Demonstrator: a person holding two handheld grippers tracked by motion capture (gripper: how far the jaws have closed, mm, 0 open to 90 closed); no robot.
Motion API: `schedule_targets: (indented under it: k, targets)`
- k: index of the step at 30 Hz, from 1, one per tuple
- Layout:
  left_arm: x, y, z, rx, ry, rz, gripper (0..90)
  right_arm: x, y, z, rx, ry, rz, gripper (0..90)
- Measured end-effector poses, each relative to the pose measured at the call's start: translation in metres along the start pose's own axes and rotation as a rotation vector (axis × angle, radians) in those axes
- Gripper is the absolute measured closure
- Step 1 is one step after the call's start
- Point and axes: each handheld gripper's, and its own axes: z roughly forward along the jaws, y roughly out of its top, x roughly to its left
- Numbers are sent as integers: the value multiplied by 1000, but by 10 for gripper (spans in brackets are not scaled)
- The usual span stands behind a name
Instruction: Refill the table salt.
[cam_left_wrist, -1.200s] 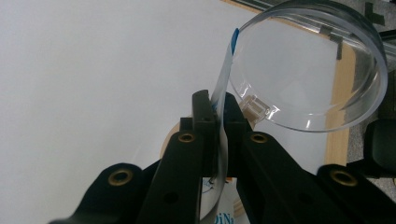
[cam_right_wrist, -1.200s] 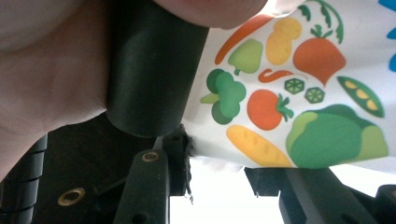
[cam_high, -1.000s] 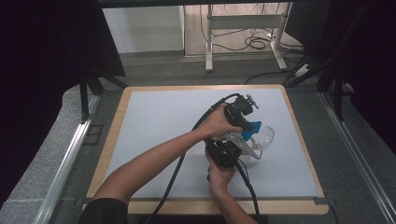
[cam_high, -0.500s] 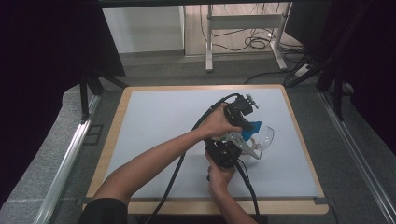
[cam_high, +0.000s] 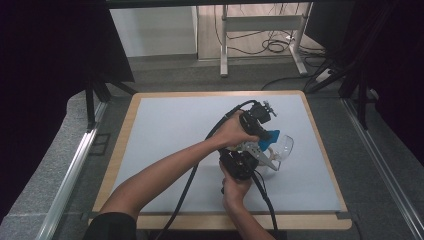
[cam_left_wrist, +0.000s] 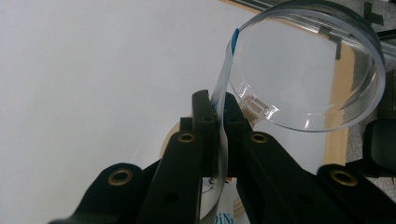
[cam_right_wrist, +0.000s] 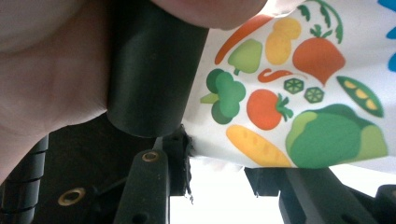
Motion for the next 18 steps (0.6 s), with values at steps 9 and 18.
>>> schedule_targets:
  k: [9,18]
  targets:
    - [-1,1,1,3,0,2,887,0,0,0,-2,-2,4,652]
    - [-1,2,1,2,0,5,886,0,1,0,-9,-6,20,652]
